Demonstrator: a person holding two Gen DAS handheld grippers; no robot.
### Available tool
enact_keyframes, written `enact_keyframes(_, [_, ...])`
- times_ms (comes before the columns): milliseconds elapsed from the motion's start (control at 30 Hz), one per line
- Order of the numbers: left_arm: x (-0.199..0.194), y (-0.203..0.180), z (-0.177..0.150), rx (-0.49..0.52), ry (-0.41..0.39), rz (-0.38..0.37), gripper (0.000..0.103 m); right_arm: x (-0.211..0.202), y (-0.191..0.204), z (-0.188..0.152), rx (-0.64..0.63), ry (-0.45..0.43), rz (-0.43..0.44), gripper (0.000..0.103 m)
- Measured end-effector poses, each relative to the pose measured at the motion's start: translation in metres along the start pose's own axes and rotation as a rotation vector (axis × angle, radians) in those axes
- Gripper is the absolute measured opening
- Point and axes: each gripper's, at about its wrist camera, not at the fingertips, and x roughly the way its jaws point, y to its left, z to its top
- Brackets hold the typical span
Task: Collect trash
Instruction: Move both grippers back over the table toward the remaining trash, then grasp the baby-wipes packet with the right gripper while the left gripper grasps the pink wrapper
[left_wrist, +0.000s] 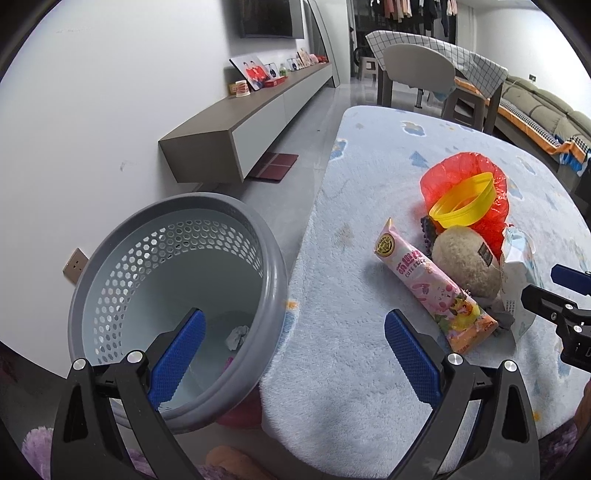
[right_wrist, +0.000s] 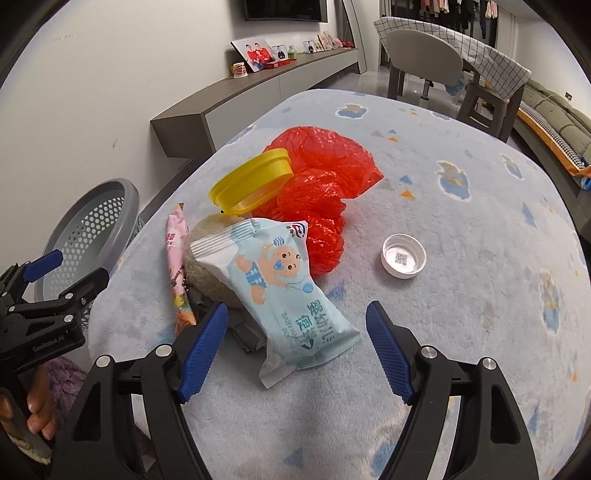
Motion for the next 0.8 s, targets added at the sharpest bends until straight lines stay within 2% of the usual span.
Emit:
enact_keyframes(267, [0.013, -0.008, -0.001, 0.017, 0.027, 0.014, 0.096, 0.020, 0.000, 0.004, -0.011, 0.026, 0.032, 0.074])
enact_keyframes(533, [0.018, -0.008, -0.002, 0.019, 0.030, 0.018, 0.096, 0.019, -0.001, 0.005, -0.001, 0.011, 0.072, 0.073])
enact_keyframes(633, [0.019, -0.007, -0.001, 0.019, 0.025, 0.024, 0.096, 0.017, 0.003, 0.003, -0.020, 0.006, 0.070, 0.058])
enact_keyframes(700, [0.019, -0.006, -0.003, 0.014, 0.024, 0.026, 0.096, 0.015, 0.005, 0.002, -0.030, 0.004, 0.073, 0.056])
enact_keyframes(733, [0.019, -0.006, -0.003, 0.012, 0.025, 0.026, 0.096, 0.013, 0.005, 0.002, -0.031, -0.001, 0.075, 0.046])
enact_keyframes(767, [0.019, -0.006, -0.003, 0.013, 0.025, 0.025, 0.096, 0.012, 0.005, 0.001, -0.031, 0.000, 0.075, 0.041])
enact_keyframes(800, [0.019, -0.007, -0.004, 0.015, 0.023, 0.025, 0.096, 0.010, 0.005, 0.000, -0.029, 0.001, 0.079, 0.041])
